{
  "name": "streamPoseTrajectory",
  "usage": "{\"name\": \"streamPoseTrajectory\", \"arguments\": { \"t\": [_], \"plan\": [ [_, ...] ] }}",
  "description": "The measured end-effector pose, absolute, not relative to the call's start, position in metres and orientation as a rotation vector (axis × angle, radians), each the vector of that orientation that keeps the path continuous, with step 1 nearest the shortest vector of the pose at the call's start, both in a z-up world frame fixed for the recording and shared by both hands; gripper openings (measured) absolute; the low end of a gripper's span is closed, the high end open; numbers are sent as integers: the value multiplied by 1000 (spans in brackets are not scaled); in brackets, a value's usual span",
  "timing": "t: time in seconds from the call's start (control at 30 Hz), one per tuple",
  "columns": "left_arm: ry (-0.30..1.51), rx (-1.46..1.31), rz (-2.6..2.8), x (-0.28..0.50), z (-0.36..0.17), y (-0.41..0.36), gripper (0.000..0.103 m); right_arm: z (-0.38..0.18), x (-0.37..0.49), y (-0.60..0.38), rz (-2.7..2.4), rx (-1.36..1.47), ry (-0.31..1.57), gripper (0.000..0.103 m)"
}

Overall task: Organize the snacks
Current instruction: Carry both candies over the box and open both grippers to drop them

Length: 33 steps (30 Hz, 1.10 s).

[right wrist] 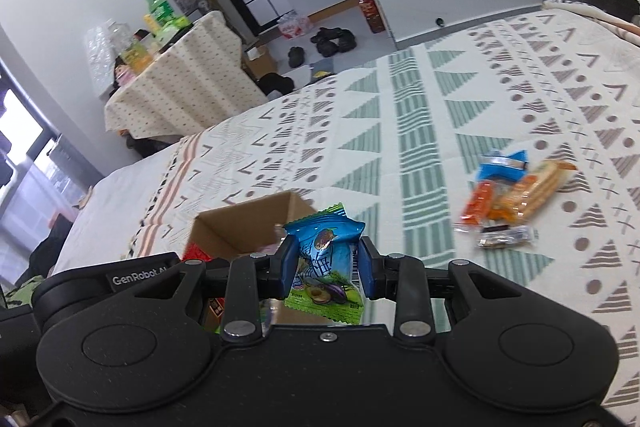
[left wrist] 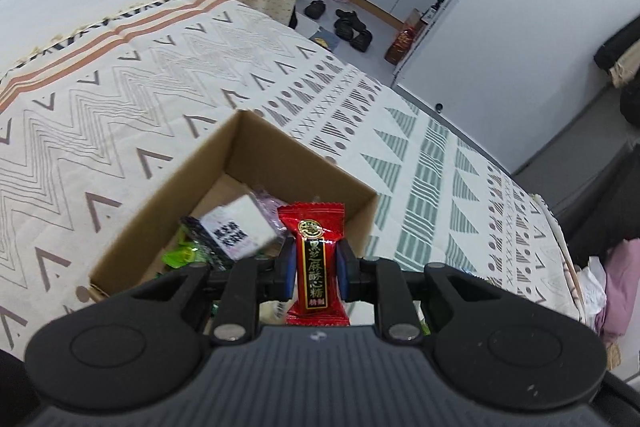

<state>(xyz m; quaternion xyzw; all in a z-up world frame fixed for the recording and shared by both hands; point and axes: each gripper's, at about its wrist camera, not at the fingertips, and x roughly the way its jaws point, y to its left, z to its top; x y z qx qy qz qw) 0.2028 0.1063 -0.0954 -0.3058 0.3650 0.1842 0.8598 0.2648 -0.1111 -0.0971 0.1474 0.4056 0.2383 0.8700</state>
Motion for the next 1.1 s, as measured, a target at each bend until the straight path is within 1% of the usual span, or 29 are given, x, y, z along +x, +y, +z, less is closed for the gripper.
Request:
{"name": "streamPoseTrajectory", "arguments": {
  "t": [0.23, 0.43, 0.6, 0.67, 0.77, 0.8, 0.83, 0.87, 0.9, 1.0, 1.07, 1.1],
  "plan": [
    [756, -660, 427, 194, -97, 129, 19, -96, 263, -83, 533, 302, 861, 32],
    [783, -703, 461, 195, -106, 144, 20, -104, 263, -61, 562, 320, 893, 32],
    [799, -728, 481, 197, -110, 150, 26, -110, 263, -52, 577, 337, 927, 32],
    [809, -733, 490, 198, -111, 151, 34, -110, 262, -51, 586, 342, 941, 32],
    [817, -728, 496, 199, -113, 149, 42, -109, 260, -50, 607, 340, 956, 35],
    [818, -722, 499, 199, -112, 148, 44, -109, 260, -51, 608, 341, 957, 38],
    [820, -714, 500, 199, -112, 146, 47, -109, 260, -52, 607, 341, 958, 42],
    [821, -708, 501, 200, -111, 144, 51, -108, 261, -54, 604, 343, 958, 44],
    [823, -702, 501, 200, -111, 143, 53, -108, 261, -56, 597, 346, 957, 47],
    [830, -683, 502, 202, -110, 136, 59, -109, 261, -66, 568, 357, 956, 47],
    [831, -670, 502, 203, -110, 131, 65, -110, 262, -76, 546, 362, 956, 48],
    [831, -661, 502, 204, -109, 128, 66, -111, 262, -81, 535, 365, 956, 48]
  ]
}}
